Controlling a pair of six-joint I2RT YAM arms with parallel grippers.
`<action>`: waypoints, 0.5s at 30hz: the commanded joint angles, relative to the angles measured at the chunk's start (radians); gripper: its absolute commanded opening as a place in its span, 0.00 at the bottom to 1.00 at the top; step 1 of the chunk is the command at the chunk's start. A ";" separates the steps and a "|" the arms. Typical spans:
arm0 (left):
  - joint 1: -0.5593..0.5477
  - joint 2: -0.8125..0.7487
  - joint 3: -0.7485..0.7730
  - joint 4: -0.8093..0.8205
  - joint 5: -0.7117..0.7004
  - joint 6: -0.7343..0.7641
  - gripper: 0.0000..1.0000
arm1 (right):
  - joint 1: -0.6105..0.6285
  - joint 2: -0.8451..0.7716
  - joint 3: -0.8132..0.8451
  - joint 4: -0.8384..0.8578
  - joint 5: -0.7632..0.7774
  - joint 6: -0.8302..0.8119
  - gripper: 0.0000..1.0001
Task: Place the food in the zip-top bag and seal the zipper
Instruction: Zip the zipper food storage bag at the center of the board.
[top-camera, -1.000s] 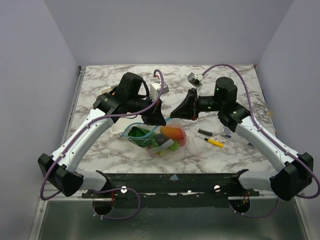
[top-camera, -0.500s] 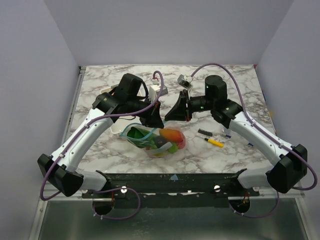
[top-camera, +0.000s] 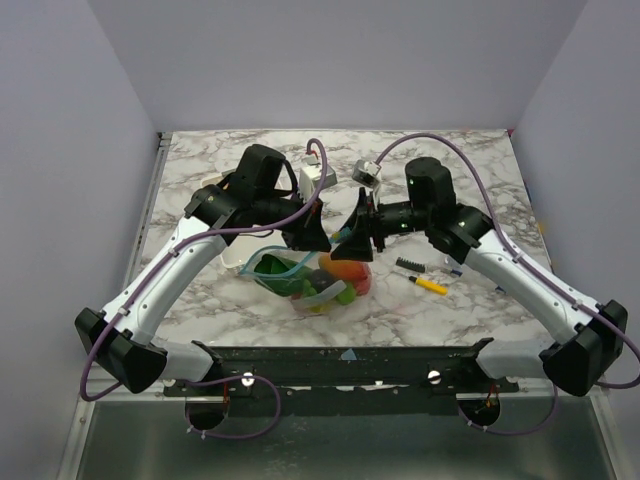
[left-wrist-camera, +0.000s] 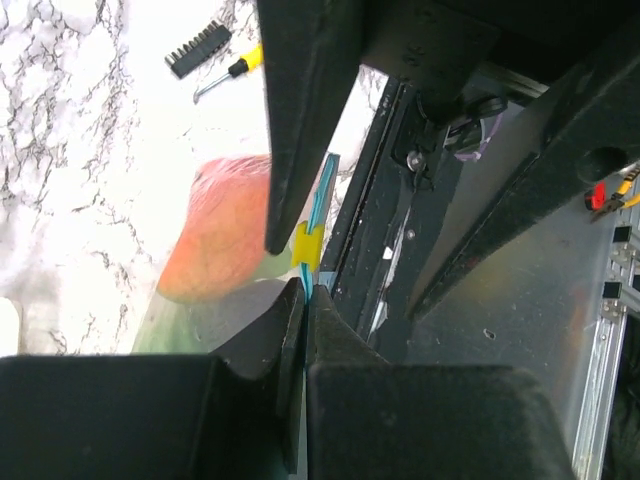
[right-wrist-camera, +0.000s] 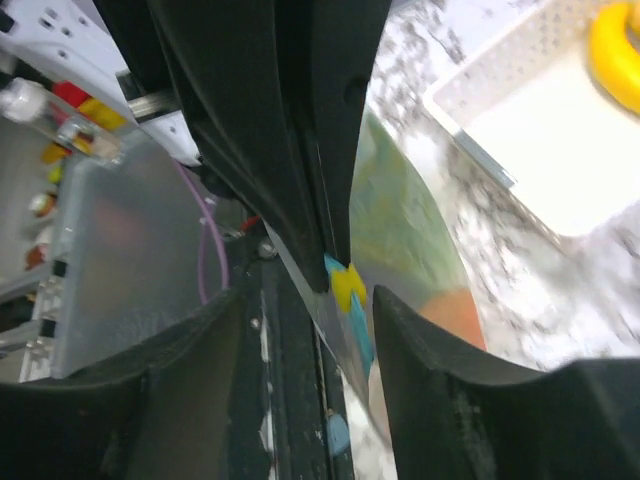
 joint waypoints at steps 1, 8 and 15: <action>-0.003 -0.019 0.019 0.062 0.017 0.016 0.00 | 0.009 -0.060 0.089 -0.329 0.206 -0.210 0.59; -0.004 -0.011 0.027 0.050 0.009 0.017 0.00 | 0.009 -0.085 0.160 -0.528 0.222 -0.443 0.57; -0.014 -0.013 0.025 0.037 0.010 0.013 0.00 | 0.009 0.016 0.301 -0.637 0.160 -0.595 0.54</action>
